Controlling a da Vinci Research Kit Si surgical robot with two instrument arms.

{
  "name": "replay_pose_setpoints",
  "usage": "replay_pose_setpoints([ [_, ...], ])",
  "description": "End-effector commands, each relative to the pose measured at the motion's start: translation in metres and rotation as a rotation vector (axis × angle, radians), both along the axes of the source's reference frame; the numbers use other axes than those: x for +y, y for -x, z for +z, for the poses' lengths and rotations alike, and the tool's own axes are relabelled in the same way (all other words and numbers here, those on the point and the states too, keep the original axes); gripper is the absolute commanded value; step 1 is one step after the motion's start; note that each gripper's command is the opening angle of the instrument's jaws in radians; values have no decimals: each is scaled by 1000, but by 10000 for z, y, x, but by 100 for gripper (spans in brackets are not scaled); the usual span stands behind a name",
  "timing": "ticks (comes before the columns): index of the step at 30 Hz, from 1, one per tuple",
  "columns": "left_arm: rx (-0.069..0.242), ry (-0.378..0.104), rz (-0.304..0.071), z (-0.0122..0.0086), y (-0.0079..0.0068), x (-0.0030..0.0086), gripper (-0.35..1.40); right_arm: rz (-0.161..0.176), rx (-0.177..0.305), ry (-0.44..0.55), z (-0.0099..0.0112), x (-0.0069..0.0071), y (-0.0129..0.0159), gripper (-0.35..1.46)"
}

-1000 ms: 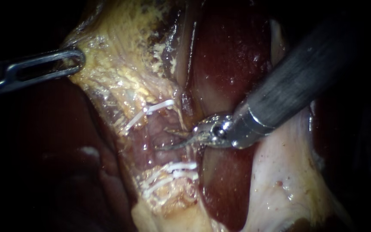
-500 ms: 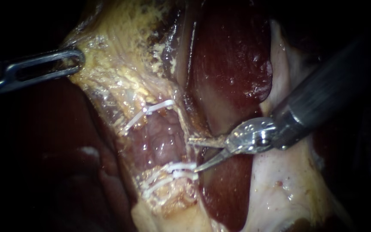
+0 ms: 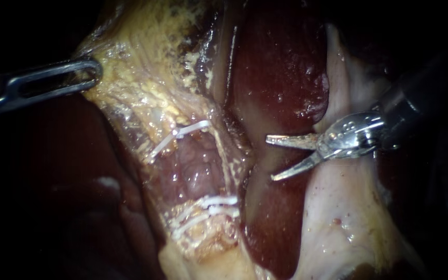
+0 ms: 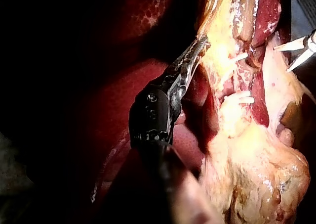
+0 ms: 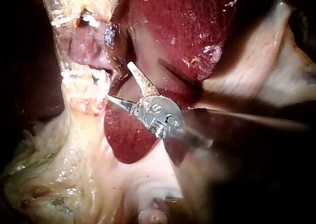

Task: Go back from the cut right tube

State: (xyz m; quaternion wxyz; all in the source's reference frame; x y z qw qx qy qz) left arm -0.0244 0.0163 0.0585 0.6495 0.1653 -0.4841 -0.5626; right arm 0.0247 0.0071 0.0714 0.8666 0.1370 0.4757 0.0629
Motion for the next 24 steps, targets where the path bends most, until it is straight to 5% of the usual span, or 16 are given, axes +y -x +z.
replay_pose_setpoints([
  [1,2,2,-2,3,3,-2,-35,1,3,-1,0,0,0,143],
  [7,18,-1,21,35,29,-11,-35,3,5,-1,0,-1,0,143],
  [16,23,-21,75,86,91,-18,-35,3,5,-1,-1,-2,-1,143],
  [24,25,-25,88,92,103,-22,-35,3,5,-1,-2,-2,-1,143],
])
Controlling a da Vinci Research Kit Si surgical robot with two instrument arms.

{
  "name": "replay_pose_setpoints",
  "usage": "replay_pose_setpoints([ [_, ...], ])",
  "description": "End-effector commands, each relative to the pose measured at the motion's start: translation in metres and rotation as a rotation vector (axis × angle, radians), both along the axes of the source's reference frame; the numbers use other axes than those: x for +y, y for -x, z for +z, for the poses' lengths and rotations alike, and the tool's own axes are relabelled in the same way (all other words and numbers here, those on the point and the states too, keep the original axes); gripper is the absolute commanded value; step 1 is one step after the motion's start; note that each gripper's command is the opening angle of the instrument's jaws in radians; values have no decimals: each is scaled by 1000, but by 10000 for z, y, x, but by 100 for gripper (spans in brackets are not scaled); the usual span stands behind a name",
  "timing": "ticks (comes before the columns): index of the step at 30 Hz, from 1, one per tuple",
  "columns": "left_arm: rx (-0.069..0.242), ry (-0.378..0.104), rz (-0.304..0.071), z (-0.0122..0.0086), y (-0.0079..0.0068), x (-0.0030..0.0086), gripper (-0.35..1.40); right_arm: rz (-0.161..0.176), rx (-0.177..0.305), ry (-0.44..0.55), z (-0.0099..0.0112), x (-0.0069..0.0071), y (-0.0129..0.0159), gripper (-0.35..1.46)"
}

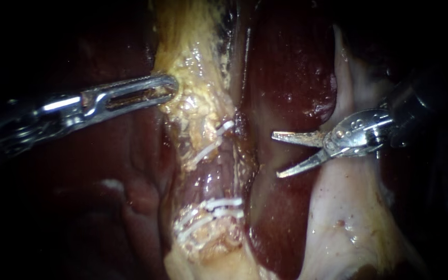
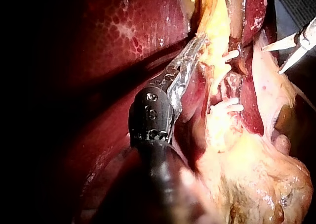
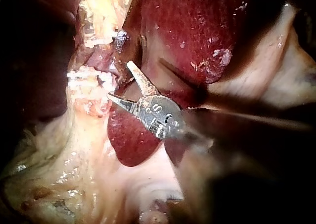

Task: Go back from the cut right tube

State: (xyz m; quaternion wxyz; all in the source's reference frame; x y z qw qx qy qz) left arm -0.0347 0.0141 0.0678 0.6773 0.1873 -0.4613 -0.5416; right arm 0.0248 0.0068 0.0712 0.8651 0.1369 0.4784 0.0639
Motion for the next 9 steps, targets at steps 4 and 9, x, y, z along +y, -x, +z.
replay_pose_setpoints([
  [4,0,0,1,0,0,0,-35,1,-1,0,-1,0,0,143],
  [9,0,0,1,0,-1,0,-35,5,0,1,-2,0,0,143],
])
